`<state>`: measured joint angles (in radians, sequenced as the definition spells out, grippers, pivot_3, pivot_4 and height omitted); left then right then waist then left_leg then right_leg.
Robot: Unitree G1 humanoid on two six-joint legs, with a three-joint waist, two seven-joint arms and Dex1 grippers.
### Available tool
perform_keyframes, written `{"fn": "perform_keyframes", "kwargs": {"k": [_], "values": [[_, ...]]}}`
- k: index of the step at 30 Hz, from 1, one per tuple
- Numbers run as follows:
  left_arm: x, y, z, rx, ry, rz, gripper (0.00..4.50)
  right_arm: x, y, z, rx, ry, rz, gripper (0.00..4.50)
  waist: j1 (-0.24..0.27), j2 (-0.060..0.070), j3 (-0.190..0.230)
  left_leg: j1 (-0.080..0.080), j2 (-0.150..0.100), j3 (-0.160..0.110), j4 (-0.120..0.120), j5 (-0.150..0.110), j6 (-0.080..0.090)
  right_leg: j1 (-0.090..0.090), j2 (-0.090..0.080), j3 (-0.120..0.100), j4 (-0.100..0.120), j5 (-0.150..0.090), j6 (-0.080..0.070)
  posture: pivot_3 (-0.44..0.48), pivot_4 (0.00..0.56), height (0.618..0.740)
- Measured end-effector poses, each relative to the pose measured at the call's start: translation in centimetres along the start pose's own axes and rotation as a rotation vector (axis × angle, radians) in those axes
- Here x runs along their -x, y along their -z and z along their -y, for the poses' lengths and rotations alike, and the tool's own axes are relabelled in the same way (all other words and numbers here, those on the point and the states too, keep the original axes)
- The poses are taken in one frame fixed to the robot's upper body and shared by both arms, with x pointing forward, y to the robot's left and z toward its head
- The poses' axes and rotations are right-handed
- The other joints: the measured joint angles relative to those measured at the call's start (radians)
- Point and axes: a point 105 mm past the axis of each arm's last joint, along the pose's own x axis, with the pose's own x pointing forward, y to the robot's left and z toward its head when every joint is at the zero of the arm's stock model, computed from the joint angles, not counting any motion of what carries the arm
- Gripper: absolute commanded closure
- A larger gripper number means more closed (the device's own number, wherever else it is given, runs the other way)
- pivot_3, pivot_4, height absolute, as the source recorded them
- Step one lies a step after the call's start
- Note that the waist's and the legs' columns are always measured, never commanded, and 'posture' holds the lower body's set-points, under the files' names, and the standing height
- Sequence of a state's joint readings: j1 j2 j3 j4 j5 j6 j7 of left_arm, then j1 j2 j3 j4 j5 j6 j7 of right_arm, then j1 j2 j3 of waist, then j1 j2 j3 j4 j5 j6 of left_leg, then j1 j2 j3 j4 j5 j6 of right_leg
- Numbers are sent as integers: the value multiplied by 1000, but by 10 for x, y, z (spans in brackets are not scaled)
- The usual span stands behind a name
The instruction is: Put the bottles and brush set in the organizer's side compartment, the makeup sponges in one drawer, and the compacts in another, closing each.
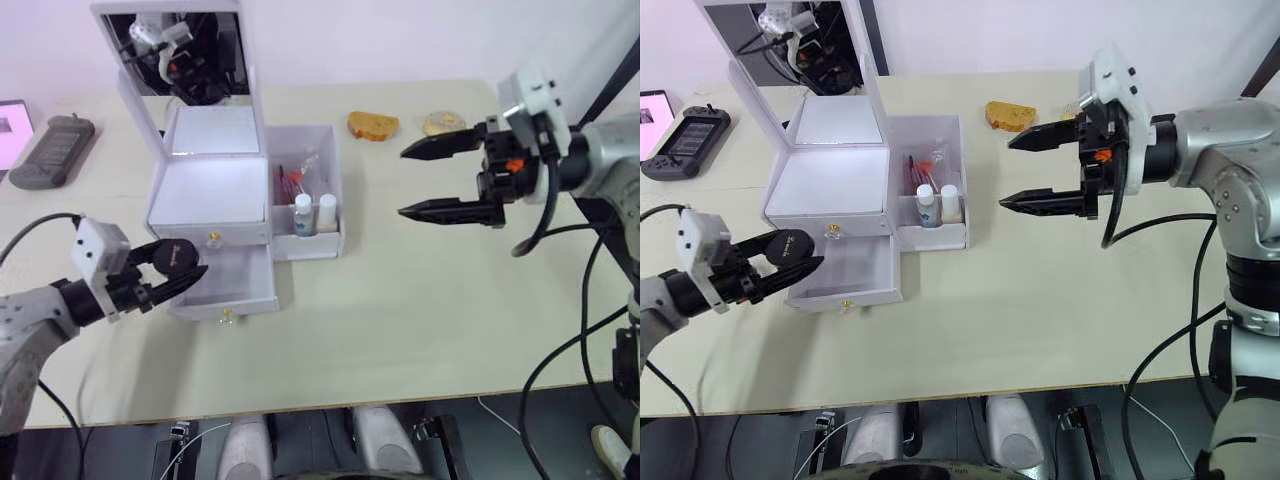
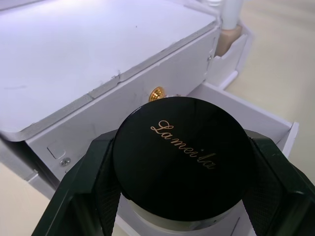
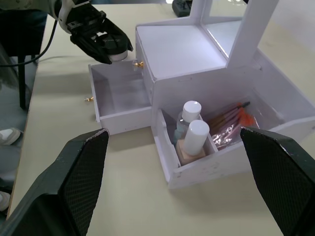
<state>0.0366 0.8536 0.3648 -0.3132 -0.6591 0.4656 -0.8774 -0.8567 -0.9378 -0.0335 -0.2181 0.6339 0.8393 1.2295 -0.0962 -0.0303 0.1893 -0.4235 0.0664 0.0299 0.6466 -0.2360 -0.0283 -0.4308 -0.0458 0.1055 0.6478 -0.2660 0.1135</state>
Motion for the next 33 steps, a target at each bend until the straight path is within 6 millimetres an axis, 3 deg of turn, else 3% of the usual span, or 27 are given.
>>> {"fn": "perform_keyframes", "kwargs": {"k": [6, 20, 22, 24, 33], "values": [[-12, 9, 2, -6, 49, -39, 1807, 6, 3, -4, -7, 46, -6, 0, 3, 0, 0, 0, 0, 0, 0, 0, 0, 0, 0, 0, -1, 0, 0, 0, 150, 740], [-17, 22, 8, -15, 79, -68, 1807, 11, 6, -5, -13, 61, 4, 0, 3, 0, 0, 0, 0, 0, 0, 0, 0, 0, 0, 0, 0, 0, 0, 0, 150, 740], [-18, 22, 10, -11, 76, -66, 760, 11, 6, -4, -13, 65, 5, 0, 3, 0, 0, 0, 0, 0, 0, 0, 0, 0, 0, 0, 0, 0, 0, 0, 150, 740], [-20, 21, 10, -2, 65, -57, 30, 11, 7, -4, -15, 67, 4, 0, 3, 0, 0, 0, 0, 0, 0, 0, 0, 0, 0, 0, 0, 0, 0, 0, 150, 740], [-25, 0, 14, 41, 64, -28, 30, 9, 5, -4, -12, 61, 7, 0, 5, 0, 0, 0, 0, -1, 1, 0, 0, 0, 0, 0, 0, 0, 1, 0, 150, 740]]}}
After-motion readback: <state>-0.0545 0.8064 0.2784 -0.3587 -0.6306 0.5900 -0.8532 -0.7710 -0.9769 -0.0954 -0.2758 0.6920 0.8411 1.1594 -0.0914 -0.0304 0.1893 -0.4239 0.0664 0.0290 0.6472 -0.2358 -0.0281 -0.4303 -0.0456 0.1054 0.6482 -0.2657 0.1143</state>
